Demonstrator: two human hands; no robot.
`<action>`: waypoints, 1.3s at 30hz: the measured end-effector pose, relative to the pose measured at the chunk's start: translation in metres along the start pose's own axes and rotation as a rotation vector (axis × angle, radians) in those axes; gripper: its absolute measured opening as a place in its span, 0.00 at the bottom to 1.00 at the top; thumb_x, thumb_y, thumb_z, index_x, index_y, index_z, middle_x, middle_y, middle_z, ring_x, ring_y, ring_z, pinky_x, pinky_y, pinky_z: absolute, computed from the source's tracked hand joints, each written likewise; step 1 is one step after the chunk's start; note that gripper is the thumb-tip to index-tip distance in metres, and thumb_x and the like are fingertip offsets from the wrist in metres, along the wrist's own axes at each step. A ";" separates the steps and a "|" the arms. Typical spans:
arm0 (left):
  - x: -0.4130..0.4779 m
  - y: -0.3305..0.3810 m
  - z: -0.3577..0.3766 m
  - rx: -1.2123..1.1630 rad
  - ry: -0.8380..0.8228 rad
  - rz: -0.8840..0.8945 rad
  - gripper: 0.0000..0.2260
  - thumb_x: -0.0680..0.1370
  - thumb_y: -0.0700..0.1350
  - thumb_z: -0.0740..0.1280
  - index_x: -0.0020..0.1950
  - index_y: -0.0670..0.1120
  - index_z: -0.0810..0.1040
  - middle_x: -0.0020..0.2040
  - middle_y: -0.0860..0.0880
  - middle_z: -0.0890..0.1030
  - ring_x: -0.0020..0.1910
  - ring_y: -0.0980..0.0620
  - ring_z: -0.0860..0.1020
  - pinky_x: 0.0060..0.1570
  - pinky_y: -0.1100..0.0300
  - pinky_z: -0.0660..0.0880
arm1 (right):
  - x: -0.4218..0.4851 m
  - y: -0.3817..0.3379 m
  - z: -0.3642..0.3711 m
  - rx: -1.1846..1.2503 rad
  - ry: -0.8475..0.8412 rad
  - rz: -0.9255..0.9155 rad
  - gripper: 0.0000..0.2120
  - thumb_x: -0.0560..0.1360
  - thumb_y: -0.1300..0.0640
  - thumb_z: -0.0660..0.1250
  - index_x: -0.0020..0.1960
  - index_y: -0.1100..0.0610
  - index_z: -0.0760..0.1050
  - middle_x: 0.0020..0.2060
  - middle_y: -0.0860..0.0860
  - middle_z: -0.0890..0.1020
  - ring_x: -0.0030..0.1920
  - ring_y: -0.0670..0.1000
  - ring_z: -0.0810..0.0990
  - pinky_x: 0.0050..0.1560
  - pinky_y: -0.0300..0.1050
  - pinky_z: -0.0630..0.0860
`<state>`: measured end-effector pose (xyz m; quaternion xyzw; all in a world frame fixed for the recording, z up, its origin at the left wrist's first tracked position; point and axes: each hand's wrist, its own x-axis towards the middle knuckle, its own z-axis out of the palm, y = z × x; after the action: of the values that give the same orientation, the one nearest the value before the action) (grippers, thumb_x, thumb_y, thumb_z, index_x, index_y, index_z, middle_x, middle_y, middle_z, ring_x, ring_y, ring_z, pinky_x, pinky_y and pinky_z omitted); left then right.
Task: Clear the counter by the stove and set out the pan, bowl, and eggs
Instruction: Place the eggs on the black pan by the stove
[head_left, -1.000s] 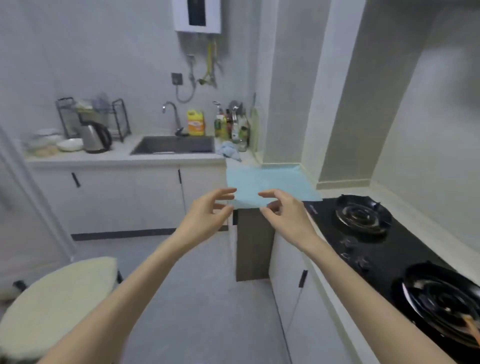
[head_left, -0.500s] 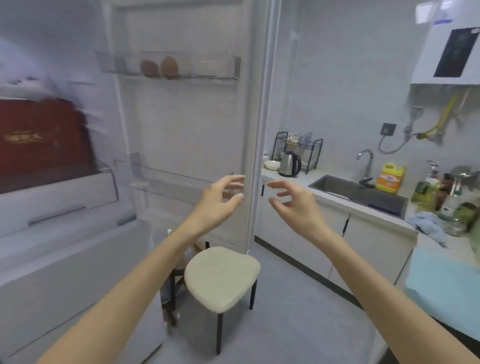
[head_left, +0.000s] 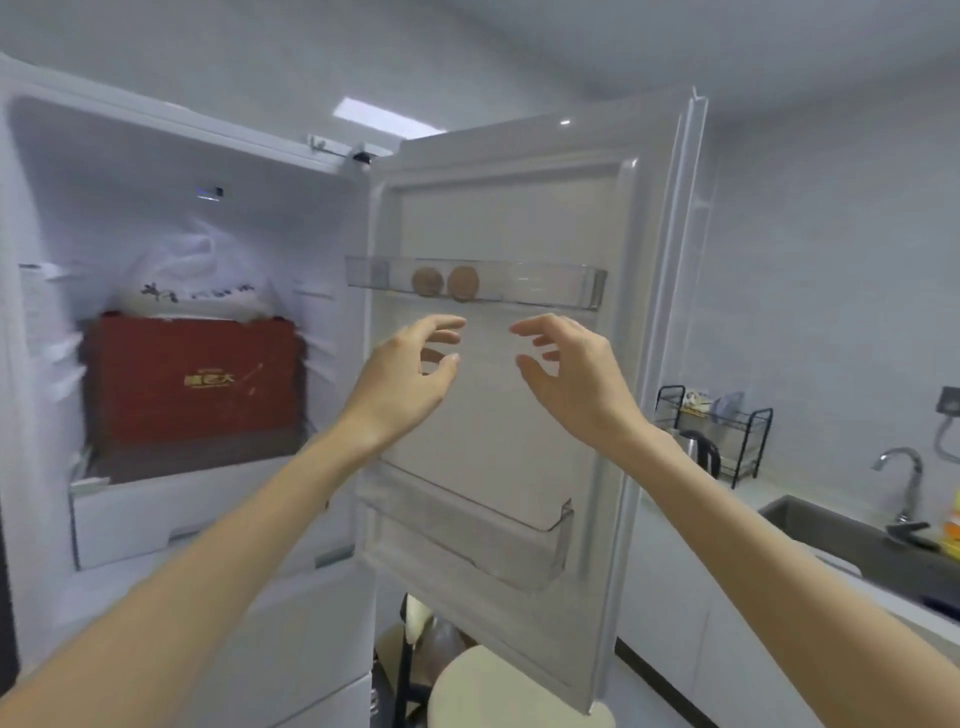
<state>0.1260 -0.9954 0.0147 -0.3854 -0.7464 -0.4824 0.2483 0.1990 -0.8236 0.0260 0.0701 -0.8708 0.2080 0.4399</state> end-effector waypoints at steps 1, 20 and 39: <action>0.015 -0.005 -0.009 0.042 0.043 0.032 0.15 0.78 0.41 0.64 0.65 0.49 0.74 0.57 0.54 0.79 0.56 0.58 0.76 0.50 0.72 0.68 | 0.015 -0.002 0.004 -0.035 0.036 -0.053 0.14 0.75 0.62 0.66 0.60 0.55 0.76 0.56 0.51 0.79 0.55 0.51 0.77 0.57 0.47 0.75; 0.276 -0.102 -0.040 0.277 -0.727 -0.087 0.15 0.76 0.48 0.68 0.62 0.50 0.77 0.57 0.50 0.79 0.56 0.50 0.79 0.53 0.56 0.78 | 0.233 -0.010 0.056 -0.221 -0.557 0.566 0.12 0.73 0.57 0.70 0.56 0.56 0.80 0.48 0.52 0.81 0.44 0.54 0.82 0.49 0.48 0.82; 0.272 -0.101 -0.009 -0.161 -0.434 -0.042 0.18 0.66 0.38 0.77 0.55 0.41 0.81 0.44 0.46 0.85 0.41 0.52 0.84 0.44 0.62 0.81 | 0.220 0.012 0.045 -0.230 -0.161 0.418 0.08 0.67 0.57 0.73 0.45 0.58 0.82 0.39 0.49 0.83 0.42 0.52 0.82 0.43 0.45 0.83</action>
<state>-0.1140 -0.9362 0.1676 -0.4830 -0.7494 -0.4511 0.0403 0.0290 -0.8188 0.1739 -0.1454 -0.9165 0.1878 0.3219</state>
